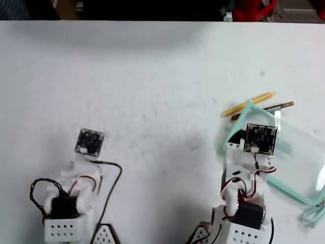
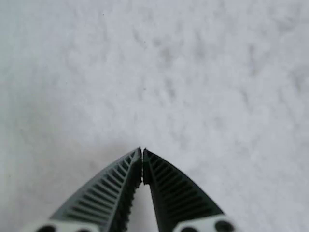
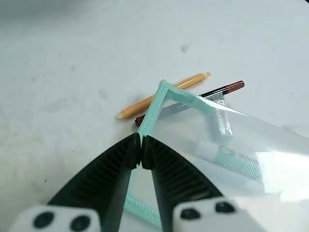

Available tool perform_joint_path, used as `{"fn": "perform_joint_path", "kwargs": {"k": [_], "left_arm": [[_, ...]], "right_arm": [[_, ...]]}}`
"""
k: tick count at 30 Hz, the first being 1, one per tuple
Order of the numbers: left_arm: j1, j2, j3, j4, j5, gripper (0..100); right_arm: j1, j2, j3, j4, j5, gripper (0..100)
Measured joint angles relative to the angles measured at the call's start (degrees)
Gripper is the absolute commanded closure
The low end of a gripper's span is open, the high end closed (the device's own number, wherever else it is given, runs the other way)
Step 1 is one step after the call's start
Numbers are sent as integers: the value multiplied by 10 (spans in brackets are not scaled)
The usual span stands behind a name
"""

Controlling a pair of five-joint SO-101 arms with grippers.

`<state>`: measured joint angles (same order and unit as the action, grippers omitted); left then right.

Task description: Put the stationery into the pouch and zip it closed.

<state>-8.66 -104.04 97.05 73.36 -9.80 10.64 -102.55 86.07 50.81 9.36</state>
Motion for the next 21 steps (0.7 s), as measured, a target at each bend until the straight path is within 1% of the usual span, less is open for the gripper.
{"fn": "perform_joint_path", "kwargs": {"k": [12,15,21], "left_arm": [[0,0,0,0,0,975],[22,0,0,0,0,975],[33,0,0,0,0,974]], "right_arm": [[0,0,11,0,-2,981],[0,0,11,0,-2,981],[0,0,11,0,-2,981]]}}
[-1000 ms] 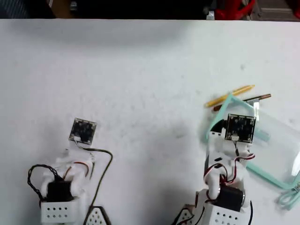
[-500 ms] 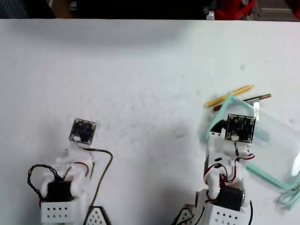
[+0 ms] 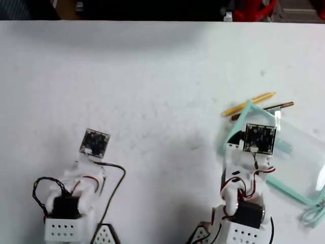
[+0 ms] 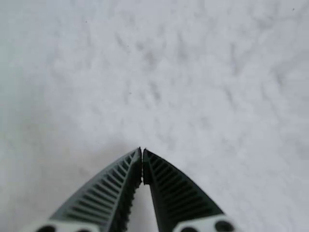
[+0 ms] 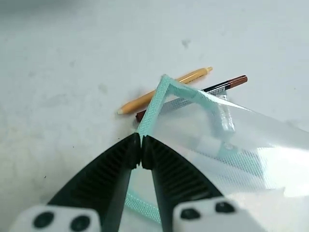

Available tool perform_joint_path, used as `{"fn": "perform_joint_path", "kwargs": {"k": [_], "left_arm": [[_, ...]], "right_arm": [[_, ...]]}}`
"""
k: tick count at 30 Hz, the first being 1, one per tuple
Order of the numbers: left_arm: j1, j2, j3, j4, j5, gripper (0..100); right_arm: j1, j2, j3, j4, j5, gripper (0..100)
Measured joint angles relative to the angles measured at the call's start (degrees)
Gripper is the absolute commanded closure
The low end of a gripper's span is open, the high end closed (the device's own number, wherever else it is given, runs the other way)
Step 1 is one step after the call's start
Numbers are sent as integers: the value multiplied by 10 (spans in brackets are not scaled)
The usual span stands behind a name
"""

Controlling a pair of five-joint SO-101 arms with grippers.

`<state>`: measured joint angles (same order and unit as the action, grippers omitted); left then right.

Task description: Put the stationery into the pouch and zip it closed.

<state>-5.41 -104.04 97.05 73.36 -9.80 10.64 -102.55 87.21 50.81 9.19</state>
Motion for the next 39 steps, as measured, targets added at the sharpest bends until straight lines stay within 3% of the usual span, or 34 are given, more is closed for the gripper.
{"fn": "perform_joint_path", "kwargs": {"k": [6,10,14,21,27,32,39], "left_arm": [[1,8,-14,0,0,973],[3,-3,-135,4,-1,973],[75,-7,-244,8,-2,973],[195,-7,-229,-60,-7,919],[142,-4,-164,-126,-87,943],[112,-6,-160,-236,-56,953],[112,-4,-160,-236,-38,941]], "right_arm": [[0,0,0,0,0,981],[0,0,7,0,0,981],[0,0,27,-25,0,981],[0,0,37,-47,0,981],[0,0,37,-47,0,981],[0,0,37,-47,0,981],[-28,0,49,-47,0,980]]}}
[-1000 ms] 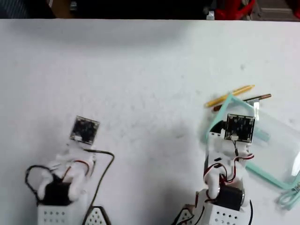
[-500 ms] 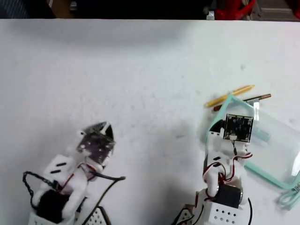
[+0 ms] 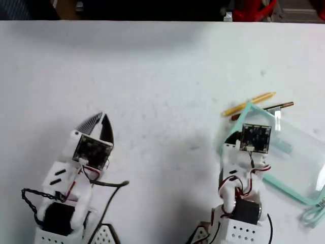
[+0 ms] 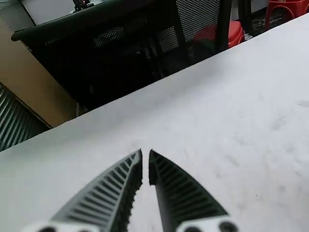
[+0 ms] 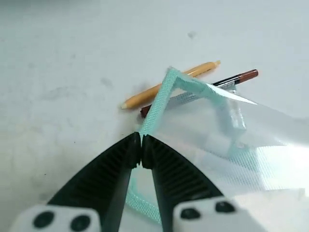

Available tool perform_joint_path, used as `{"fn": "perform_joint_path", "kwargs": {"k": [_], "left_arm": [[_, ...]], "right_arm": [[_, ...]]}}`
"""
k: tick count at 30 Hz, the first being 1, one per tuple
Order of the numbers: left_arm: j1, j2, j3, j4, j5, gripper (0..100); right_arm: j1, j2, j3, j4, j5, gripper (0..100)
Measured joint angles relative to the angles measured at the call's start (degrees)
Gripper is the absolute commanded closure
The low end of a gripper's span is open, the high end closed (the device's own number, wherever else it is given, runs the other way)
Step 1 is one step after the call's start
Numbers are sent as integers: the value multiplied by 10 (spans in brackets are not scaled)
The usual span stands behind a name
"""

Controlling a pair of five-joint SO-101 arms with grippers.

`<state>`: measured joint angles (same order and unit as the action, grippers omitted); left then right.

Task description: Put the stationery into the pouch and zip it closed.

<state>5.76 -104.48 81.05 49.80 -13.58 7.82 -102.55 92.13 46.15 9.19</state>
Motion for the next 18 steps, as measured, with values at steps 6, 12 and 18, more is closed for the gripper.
{"fn": "perform_joint_path", "kwargs": {"k": [6,12,18], "left_arm": [[0,41,-6,35,0,902],[0,267,-120,37,3,902],[0,524,-196,37,4,899]], "right_arm": [[-22,0,4,0,0,970],[-23,-1,4,6,40,829],[-33,-1,4,15,51,787]]}}
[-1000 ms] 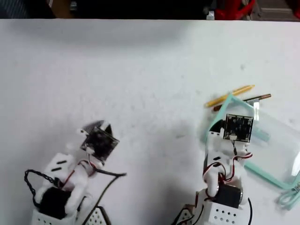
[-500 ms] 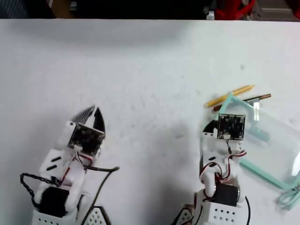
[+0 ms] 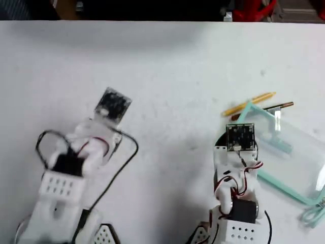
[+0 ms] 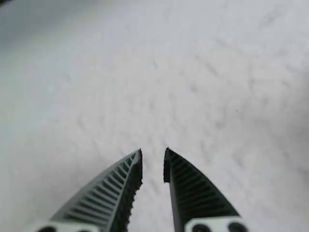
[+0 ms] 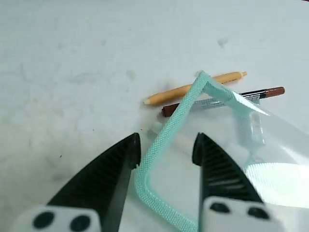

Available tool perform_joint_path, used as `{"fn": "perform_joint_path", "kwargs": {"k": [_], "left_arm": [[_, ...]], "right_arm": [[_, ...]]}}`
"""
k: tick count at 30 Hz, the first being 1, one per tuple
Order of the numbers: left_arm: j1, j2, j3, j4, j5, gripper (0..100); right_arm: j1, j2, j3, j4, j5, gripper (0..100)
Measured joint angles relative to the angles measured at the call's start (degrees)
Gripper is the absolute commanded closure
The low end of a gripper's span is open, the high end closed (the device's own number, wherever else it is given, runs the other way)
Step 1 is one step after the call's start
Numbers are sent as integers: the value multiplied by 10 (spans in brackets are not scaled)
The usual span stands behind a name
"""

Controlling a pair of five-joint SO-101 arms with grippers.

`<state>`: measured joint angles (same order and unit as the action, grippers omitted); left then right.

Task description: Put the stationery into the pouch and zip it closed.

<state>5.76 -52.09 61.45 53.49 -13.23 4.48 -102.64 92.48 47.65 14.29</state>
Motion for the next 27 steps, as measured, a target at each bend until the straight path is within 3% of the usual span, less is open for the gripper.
{"fn": "perform_joint_path", "kwargs": {"k": [3,8,10,12,13,15,17,20,22,27], "left_arm": [[0,22,-1,0,0,899],[-12,7,11,-10,4,905],[-32,-18,26,-19,12,994],[-47,-51,46,-25,17,956],[-47,-69,57,-28,17,963],[-46,-105,76,-32,17,955],[-47,-142,85,-33,19,884],[-52,-187,98,-33,29,711],[-52,-212,120,-38,65,692],[-51,-238,149,-47,91,752]], "right_arm": [[-2,0,0,0,4,998],[-3,0,0,0,18,696],[-5,0,0,0,5,783],[-5,0,0,0,6,961],[-5,0,0,0,11,995],[-5,0,0,0,14,889],[-5,0,0,0,15,801],[-5,0,0,3,18,937],[-5,0,0,4,18,956],[26,0,-76,76,20,693]]}}
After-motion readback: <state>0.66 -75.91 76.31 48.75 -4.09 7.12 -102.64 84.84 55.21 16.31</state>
